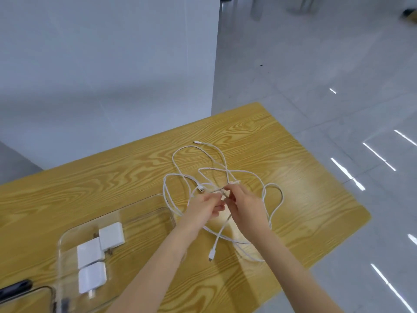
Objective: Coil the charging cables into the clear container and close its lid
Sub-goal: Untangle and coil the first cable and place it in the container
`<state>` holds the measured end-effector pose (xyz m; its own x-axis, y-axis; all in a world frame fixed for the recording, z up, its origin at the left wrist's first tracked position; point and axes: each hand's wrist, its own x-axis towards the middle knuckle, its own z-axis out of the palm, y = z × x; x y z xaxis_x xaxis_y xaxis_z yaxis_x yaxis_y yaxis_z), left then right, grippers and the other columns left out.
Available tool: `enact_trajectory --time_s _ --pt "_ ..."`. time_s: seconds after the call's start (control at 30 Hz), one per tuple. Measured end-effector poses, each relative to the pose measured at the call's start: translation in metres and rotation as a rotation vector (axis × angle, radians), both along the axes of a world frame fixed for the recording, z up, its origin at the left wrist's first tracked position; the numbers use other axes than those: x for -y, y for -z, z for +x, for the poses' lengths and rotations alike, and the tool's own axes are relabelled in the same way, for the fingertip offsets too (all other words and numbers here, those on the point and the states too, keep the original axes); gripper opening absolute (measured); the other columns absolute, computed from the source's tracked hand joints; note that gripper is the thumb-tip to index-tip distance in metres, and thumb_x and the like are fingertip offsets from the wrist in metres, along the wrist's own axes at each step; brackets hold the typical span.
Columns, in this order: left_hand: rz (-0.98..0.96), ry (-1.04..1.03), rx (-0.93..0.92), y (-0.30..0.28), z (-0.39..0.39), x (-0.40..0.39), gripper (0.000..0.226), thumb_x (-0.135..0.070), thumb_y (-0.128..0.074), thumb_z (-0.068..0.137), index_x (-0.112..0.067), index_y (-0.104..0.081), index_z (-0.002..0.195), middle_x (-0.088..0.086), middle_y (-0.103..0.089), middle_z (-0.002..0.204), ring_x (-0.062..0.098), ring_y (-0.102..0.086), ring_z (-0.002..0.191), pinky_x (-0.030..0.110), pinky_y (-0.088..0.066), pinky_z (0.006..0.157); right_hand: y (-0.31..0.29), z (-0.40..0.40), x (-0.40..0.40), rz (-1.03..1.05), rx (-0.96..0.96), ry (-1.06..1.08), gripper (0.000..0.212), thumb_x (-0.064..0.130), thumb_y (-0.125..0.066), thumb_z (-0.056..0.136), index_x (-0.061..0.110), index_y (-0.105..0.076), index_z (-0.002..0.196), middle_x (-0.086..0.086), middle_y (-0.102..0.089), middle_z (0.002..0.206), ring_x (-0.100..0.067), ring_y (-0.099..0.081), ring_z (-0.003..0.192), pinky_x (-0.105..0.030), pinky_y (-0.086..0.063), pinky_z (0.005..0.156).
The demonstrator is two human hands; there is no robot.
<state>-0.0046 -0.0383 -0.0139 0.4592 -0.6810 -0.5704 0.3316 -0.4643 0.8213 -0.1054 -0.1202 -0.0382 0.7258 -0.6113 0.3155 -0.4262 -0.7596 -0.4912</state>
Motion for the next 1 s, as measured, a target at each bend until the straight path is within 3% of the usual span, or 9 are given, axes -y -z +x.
enact_trajectory --time_s 0.2,0.33,0.43,0.53,0.63,0.7,0.8,0.9,1.0 --pt "-0.17 -0.196 -0.246 -0.024 0.011 -0.002 0.019 -0.017 -0.056 0.092 -0.004 -0.066 0.1 0.01 -0.07 0.091 0.018 -0.068 0.083 0.029 -0.054 0.082 -0.025 0.003 0.0 0.082 0.095 -0.108 0.021 0.021 -0.058 0.08 0.026 -0.062 0.1 0.006 -0.065 0.084 -0.012 -0.063 0.065 -0.025 -0.053 0.057" --pt "-0.191 -0.189 -0.132 -0.041 0.014 -0.007 0.016 -0.013 -0.056 0.091 -0.001 -0.064 0.095 0.013 -0.069 0.09 0.016 -0.067 0.075 0.021 -0.056 0.068 -0.046 0.003 -0.003 0.338 0.094 -0.131 0.011 0.019 -0.066 0.085 0.023 -0.066 0.095 0.013 -0.061 0.081 -0.008 -0.062 0.075 -0.028 -0.054 0.069" --pt "-0.191 -0.114 -0.002 -0.063 0.019 -0.012 0.016 -0.012 -0.051 0.094 -0.003 -0.063 0.089 0.013 -0.068 0.085 0.016 -0.066 0.071 0.021 -0.055 0.065 -0.068 0.003 -0.008 0.54 0.216 -0.121 0.012 0.02 -0.069 0.084 0.029 -0.061 0.081 0.01 -0.065 0.069 -0.008 -0.063 0.068 -0.024 -0.05 0.065" --pt "-0.209 -0.017 0.081 -0.089 0.028 -0.021 0.018 -0.011 -0.047 0.096 -0.005 -0.062 0.088 0.005 -0.07 0.073 0.012 -0.068 0.063 0.022 -0.055 0.063 -0.087 0.004 -0.007 0.636 0.357 -0.078 0.015 0.013 -0.06 0.089 0.028 -0.062 0.086 0.009 -0.066 0.075 -0.005 -0.061 0.065 -0.023 -0.047 0.064" --pt "-0.251 0.066 0.141 -0.113 0.033 -0.031 0.02 -0.009 -0.044 0.096 -0.006 -0.06 0.085 -0.001 -0.066 0.059 0.011 -0.067 0.057 0.022 -0.055 0.058 -0.101 0.011 -0.002 0.469 0.154 -0.174 0.028 0.017 -0.066 0.085 0.029 -0.06 0.11 0.019 -0.058 0.098 -0.002 -0.056 0.076 -0.01 -0.041 0.066" --pt "-0.269 0.086 0.16 -0.126 0.033 -0.035 0.02 -0.008 -0.043 0.097 -0.006 -0.059 0.084 -0.003 -0.063 0.054 0.011 -0.065 0.054 0.023 -0.055 0.058 -0.105 0.018 -0.002 0.447 0.034 -0.235 0.009 0.022 -0.064 0.087 0.022 -0.068 0.094 0.015 -0.064 0.085 -0.007 -0.055 0.069 -0.014 -0.039 0.062" --pt "-0.277 0.052 0.158 -0.134 0.037 -0.043 0.023 -0.008 -0.042 0.097 -0.007 -0.058 0.081 -0.005 -0.055 0.047 0.011 -0.056 0.044 0.026 -0.051 0.055 -0.104 0.023 0.001 0.426 0.084 -0.125 0.023 0.022 -0.059 0.09 0.011 -0.068 0.073 -0.001 -0.068 0.068 -0.017 -0.055 0.061 -0.02 -0.035 0.059" --pt "-0.293 -0.06 0.098 -0.135 0.049 -0.055 0.026 -0.008 -0.039 0.097 -0.007 -0.055 0.076 -0.007 -0.043 0.042 0.007 -0.042 0.036 0.018 -0.038 0.038 -0.107 0.019 0.015 0.5 0.197 0.053 0.025 0.02 -0.058 0.09 0.018 -0.066 0.066 0.014 -0.066 0.056 -0.008 -0.05 0.054 -0.015 -0.035 0.055" --pt "-0.309 -0.244 0.014 -0.132 0.064 -0.073 0.027 -0.009 -0.038 0.096 -0.009 -0.049 0.07 -0.009 -0.033 0.036 0.004 -0.031 0.03 0.013 -0.023 0.031 -0.106 0.01 0.036 0.639 0.328 0.195 0.022 0.019 -0.058 0.089 0.02 -0.066 0.069 0.01 -0.067 0.055 -0.013 -0.049 0.057 -0.028 -0.041 0.059"
